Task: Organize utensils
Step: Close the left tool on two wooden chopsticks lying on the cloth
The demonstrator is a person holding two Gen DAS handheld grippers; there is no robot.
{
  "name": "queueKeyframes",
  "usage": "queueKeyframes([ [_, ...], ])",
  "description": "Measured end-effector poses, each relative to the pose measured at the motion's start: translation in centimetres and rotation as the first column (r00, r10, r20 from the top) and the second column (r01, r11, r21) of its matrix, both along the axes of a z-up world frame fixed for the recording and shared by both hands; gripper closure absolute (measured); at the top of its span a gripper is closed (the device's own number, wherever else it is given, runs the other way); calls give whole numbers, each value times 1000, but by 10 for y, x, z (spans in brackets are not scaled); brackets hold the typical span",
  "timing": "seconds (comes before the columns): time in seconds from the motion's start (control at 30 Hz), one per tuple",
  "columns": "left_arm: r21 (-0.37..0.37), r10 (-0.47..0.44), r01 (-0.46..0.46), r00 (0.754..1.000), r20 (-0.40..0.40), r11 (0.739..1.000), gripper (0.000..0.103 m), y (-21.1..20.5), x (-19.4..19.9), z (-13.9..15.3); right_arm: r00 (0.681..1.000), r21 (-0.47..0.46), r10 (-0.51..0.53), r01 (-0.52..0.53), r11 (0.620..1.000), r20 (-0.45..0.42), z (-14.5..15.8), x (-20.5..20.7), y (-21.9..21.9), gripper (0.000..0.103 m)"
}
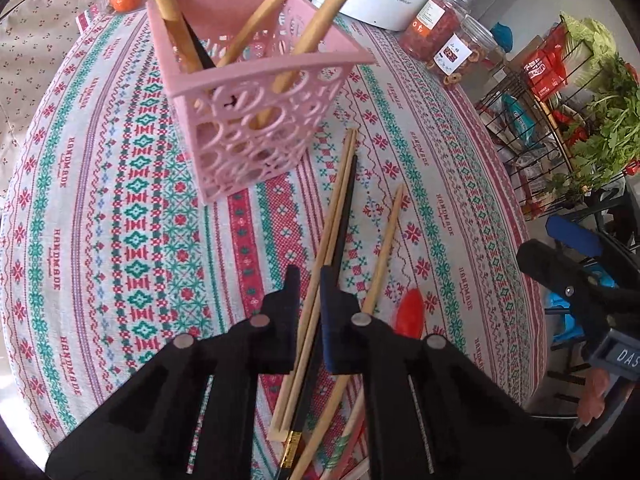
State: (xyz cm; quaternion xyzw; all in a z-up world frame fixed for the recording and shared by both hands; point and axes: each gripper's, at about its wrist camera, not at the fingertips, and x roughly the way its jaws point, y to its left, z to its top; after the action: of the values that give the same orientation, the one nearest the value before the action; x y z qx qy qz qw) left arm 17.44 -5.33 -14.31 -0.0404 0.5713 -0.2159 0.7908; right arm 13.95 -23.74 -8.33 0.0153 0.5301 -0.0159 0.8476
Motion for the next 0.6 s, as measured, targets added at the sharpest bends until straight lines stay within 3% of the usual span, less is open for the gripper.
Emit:
queueKeyframes([
  [0.23,71,-30,28,999,23,997,94,-23,2,-8,1000,-21,7,-7,1000,5,-2,-1,-10,21],
  [0.6,104,-47,41,997,64,994,94,-33,8,-9,1000,-18,-3,3,1000,2,-4,-3,-22,21],
])
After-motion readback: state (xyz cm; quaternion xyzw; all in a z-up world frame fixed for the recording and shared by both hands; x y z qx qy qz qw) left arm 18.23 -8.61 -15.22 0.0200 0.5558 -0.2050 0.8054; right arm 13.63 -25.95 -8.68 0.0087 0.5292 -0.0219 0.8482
